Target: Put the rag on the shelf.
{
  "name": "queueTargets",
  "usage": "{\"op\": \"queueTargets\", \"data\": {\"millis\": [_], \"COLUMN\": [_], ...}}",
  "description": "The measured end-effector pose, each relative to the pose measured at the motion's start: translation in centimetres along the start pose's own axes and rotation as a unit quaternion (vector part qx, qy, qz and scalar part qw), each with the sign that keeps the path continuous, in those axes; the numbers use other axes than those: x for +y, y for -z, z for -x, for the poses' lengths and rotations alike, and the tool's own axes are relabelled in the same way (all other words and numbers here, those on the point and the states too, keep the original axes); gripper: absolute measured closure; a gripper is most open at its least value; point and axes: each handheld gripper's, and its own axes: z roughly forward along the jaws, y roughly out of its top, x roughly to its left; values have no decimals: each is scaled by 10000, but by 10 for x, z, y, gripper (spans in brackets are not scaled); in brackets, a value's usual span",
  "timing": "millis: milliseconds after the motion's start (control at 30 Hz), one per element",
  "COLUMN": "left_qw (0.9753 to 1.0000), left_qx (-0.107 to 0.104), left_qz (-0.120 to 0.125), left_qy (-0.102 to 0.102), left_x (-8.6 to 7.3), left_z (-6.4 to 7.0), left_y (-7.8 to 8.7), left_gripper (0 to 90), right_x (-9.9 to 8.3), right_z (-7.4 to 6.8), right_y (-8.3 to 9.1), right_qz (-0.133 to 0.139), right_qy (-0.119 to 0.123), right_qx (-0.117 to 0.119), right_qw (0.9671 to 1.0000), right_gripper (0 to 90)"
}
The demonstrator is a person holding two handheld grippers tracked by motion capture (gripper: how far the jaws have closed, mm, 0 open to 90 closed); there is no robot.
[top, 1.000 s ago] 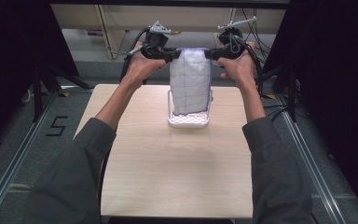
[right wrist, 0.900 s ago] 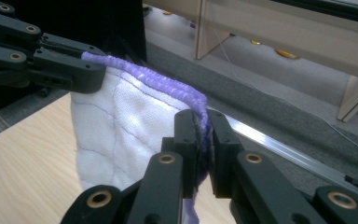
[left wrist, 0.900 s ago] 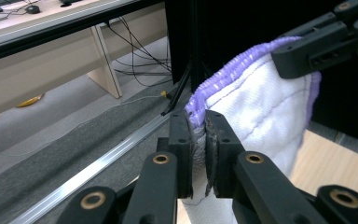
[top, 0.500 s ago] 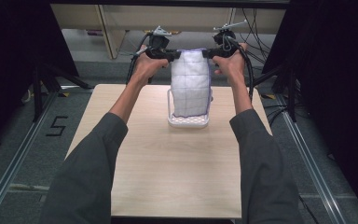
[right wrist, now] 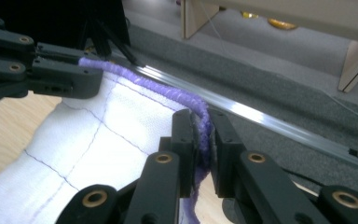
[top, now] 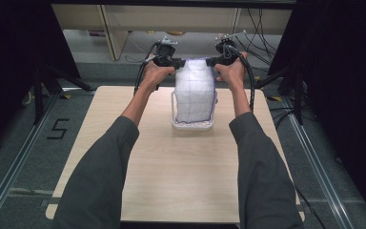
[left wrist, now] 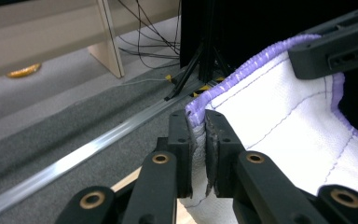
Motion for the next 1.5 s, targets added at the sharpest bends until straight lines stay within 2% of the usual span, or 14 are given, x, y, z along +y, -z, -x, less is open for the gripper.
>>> {"op": "queueTargets", "data": {"millis": [167,300,400,500,533,567,633,667,800,833,1167,1267,1300,1500], "left_qw": [9997,9993,9987,9987,9985,9984,9982,9981,9978,9978,9970,9971,9971,9967], "left_qx": [76,40,36,21,9,17,69,77,72,62,12,-28,-41,-23], "left_qz": [-217,-364,-483,-456,-488,-513,-531,-547,-571,-591,-684,-618,-585,-658], "left_qy": [-22,65,129,240,248,234,273,287,316,295,354,437,490,483], "left_x": [-12,-23,-29,-32,-32,-32,-31,-31,-30,-31,-40,-41,-42,-48], "left_z": [1,0,-1,-5,-6,-7,-9,-11,-15,-15,-19,-20,-21,-25], "left_y": [-10,-16,-17,-15,-13,-10,-6,-4,7,9,29,37,42,56], "left_gripper": [817,811,800,748,726,715,701,695,682,680,572,540,523,437], "right_x": [-12,-24,-30,-31,-31,-30,-29,-29,-27,-27,-30,-35,-36,-45], "right_z": [0,2,4,5,3,6,3,5,8,7,12,14,16,17], "right_y": [-17,-30,-36,-36,-34,-33,-30,-29,-21,-19,-2,3,3,15], "right_qz": [-210,-352,-325,-358,-427,-379,-336,-277,-226,-318,-127,-163,-108,-90], "right_qy": [134,58,149,-36,-228,-55,-262,-150,-263,-426,-236,-410,-279,-445], "right_qx": [-35,-37,-12,-54,8,-17,-83,-88,-79,-69,-62,-27,-38,63], "right_qw": [9997,9994,9994,9993,9988,9993,9991,9995,9994,9986,9996,9990,9995,9989], "right_gripper": [815,803,756,691,666,646,633,619,591,588,563,552,545,508]}}
